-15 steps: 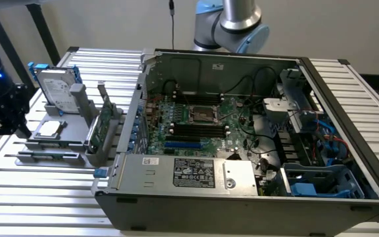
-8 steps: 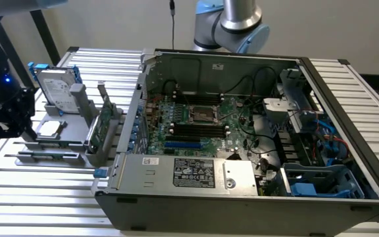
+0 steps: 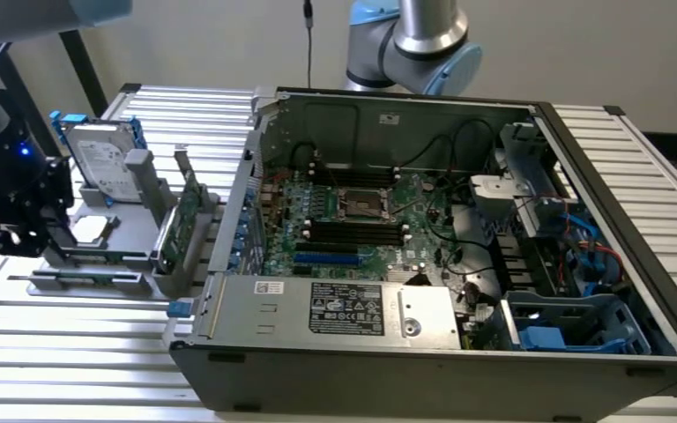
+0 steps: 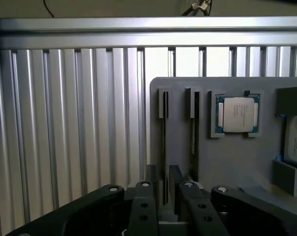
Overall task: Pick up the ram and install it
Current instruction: 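Pick up the ram and move it above insertion slot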
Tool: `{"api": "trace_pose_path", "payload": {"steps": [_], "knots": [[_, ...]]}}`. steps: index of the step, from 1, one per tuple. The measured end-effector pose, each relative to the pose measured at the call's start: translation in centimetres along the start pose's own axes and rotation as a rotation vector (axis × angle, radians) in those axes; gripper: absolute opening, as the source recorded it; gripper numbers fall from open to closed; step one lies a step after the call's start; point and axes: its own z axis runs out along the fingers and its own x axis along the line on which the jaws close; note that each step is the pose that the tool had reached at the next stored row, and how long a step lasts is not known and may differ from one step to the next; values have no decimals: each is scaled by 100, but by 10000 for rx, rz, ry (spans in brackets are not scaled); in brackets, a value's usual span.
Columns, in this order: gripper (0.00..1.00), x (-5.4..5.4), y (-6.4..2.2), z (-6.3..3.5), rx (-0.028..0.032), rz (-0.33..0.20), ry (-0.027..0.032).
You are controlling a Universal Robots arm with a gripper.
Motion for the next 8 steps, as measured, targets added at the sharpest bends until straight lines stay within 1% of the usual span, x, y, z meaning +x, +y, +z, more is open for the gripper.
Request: {"api": "trace_pose_path", "payload": {"steps": [1, 3, 4, 8], "knots": [[36, 0, -2, 18, 0, -4, 0], [36, 1, -4, 55, -1, -13, 0], [42, 2, -4, 73, 0, -14, 0], [42, 3, -8, 146, -1, -16, 1]]}}
